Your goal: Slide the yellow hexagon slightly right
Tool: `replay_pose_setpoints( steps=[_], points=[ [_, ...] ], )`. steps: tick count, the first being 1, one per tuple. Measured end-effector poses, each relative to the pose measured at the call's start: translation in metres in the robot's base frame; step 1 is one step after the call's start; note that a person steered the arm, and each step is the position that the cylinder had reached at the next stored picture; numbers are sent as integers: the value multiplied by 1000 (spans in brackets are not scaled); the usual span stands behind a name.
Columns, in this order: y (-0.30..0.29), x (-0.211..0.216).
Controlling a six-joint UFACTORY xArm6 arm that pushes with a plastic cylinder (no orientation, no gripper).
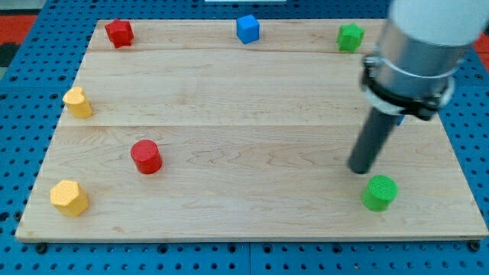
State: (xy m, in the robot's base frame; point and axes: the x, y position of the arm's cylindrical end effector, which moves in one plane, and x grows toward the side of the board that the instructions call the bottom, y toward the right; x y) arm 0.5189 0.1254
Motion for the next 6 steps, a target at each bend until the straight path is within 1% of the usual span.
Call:
replay_pose_setpoints(
  steps=[2, 3, 4, 5, 6],
  points=[
    [-199, -91],
    [-321, -71],
    [-415, -51],
    [-426, 1],
    [-377, 31]
  ],
)
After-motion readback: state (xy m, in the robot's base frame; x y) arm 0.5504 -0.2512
